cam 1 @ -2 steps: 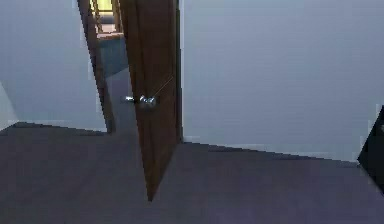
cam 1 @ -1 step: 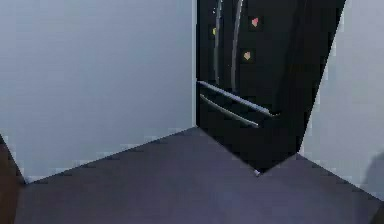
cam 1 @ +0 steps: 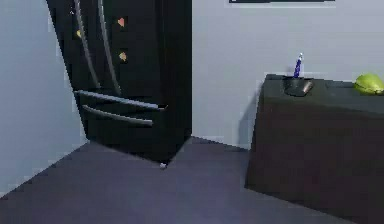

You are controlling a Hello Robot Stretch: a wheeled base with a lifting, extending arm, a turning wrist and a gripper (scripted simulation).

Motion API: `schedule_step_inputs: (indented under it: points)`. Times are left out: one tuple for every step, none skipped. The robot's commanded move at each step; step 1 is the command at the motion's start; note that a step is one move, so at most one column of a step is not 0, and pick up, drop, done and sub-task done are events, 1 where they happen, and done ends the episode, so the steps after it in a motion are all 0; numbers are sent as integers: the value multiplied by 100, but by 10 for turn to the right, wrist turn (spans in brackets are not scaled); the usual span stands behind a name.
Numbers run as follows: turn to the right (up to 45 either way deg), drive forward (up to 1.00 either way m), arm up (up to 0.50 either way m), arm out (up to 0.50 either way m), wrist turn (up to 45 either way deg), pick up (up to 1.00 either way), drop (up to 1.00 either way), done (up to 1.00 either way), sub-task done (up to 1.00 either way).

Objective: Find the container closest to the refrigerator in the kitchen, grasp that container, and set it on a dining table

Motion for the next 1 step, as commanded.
schedule_step_inputs:
  points:
    - [0,80,0,0,0,0,0,0,0]
